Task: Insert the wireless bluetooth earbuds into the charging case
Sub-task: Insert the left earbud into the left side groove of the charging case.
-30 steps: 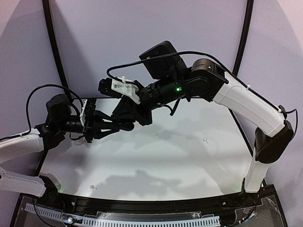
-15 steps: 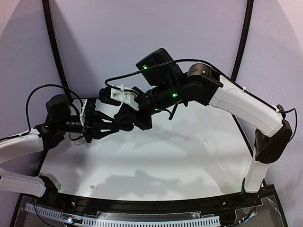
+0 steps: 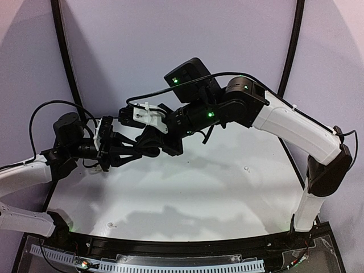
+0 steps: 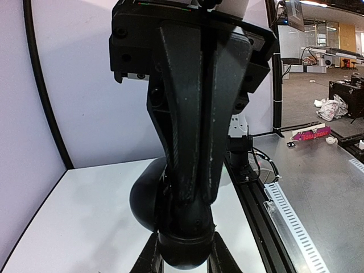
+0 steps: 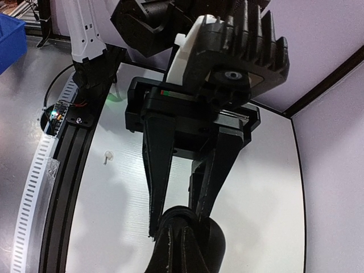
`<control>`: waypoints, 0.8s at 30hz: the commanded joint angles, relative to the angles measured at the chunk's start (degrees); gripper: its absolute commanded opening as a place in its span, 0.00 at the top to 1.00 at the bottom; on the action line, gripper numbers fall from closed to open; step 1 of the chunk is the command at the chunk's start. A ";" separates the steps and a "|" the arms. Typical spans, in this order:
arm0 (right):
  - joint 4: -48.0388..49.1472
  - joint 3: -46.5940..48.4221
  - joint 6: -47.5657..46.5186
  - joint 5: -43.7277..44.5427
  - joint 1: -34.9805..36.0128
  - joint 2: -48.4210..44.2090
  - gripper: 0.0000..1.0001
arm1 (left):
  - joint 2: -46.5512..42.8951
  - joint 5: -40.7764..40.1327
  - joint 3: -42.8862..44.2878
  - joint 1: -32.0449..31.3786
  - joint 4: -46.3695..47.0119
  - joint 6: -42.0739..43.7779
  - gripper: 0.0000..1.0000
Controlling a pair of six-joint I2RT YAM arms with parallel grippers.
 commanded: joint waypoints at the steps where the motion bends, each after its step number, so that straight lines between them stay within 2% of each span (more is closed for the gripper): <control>1: -2.18 -0.07 -1.66 2.10 -0.43 0.38 1.00 | -2.09 2.25 0.55 -0.16 3.40 -0.02 0.99; 8: -2.02 1.50 -2.94 1.90 -0.31 1.69 0.99 | -1.67 1.53 0.90 -0.20 3.93 -0.27 0.99; 13: -3.15 2.38 -2.70 3.25 -0.35 2.87 0.91 | -1.77 0.48 0.87 -0.24 4.26 -1.25 0.99; 18: -2.51 2.71 -2.35 4.23 -0.38 3.04 0.89 | -1.93 0.91 0.58 -0.23 4.21 -1.89 0.99; 24: -2.24 3.70 -1.56 4.72 -0.31 2.93 0.82 | -2.02 0.23 0.48 -0.24 3.95 -2.79 0.99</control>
